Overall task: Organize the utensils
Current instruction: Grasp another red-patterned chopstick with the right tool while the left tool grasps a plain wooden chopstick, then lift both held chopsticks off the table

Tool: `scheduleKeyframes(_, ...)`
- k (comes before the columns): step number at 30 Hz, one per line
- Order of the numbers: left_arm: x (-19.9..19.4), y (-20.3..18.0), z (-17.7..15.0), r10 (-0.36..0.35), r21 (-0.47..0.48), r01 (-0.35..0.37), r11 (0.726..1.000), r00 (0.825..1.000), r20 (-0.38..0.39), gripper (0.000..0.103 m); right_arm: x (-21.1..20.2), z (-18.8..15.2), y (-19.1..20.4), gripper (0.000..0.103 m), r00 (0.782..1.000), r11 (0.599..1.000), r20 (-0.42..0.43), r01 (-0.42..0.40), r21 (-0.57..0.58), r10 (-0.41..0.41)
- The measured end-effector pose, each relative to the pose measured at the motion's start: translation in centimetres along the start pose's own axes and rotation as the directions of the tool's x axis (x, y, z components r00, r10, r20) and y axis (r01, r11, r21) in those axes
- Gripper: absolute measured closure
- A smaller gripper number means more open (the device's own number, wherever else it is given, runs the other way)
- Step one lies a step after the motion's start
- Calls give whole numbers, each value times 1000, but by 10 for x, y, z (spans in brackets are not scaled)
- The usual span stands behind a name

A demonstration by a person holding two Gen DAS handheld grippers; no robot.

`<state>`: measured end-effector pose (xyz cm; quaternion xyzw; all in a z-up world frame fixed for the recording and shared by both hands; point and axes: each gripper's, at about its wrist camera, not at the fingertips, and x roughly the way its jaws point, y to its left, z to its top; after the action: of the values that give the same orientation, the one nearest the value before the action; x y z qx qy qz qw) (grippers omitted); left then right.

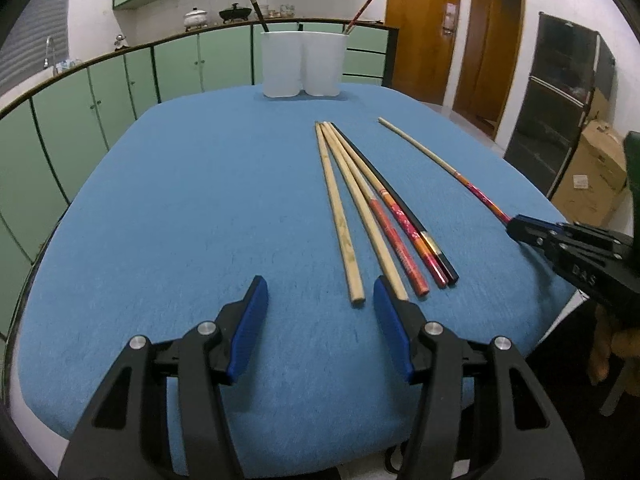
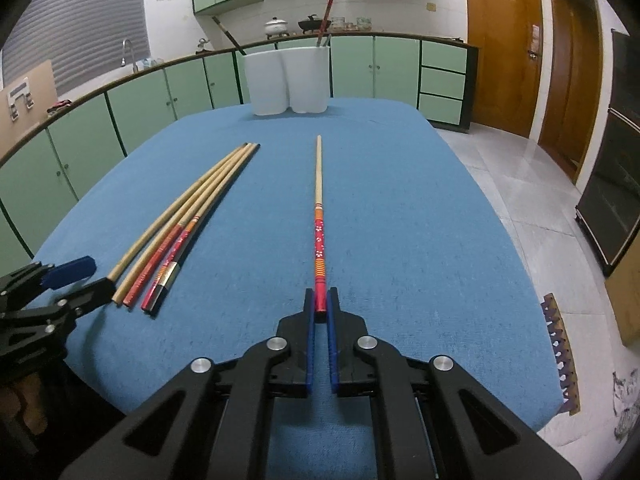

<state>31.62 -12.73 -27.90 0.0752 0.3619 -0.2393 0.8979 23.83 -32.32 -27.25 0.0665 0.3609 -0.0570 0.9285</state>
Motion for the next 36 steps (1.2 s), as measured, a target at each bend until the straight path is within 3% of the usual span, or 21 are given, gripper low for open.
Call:
scheduleKeyframes(6, 1, -5, 0, 0, -9, 1, 1000, 1000, 19, 96, -2, -3, 2, 97, 1000, 1000, 2, -7, -6, 7)
scheduleKeyframes(10, -2, 1, -2, -2, -46, 3, 999, 1000, 25, 97, -4, -5, 3, 97, 1000, 1000, 5, -4, -12, 4)
scheduleKeyframes(20, -15, 4, -11, 82, -82, -81, 993, 997, 12, 95, -6, -6, 16, 96, 1000, 999, 8, -11, -47, 12)
scheduleKeyframes(26, -10, 9, -9, 64, -83, -63, 995, 998, 16, 91, -5, -7, 18, 96, 1000, 999, 16, 0, -54, 1)
scheduleKeyframes(30, -10, 13, -6, 28, -94, -26, 995, 999, 19, 96, -7, -3, 14, 97, 1000, 999, 5, -21, -32, 21)
scheduleKeyframes(36, -32, 18, 7, -1, -137, 6, 991, 999, 37, 96, -39, 15, 9, 97, 997, 999, 66, -37, 15, 36)
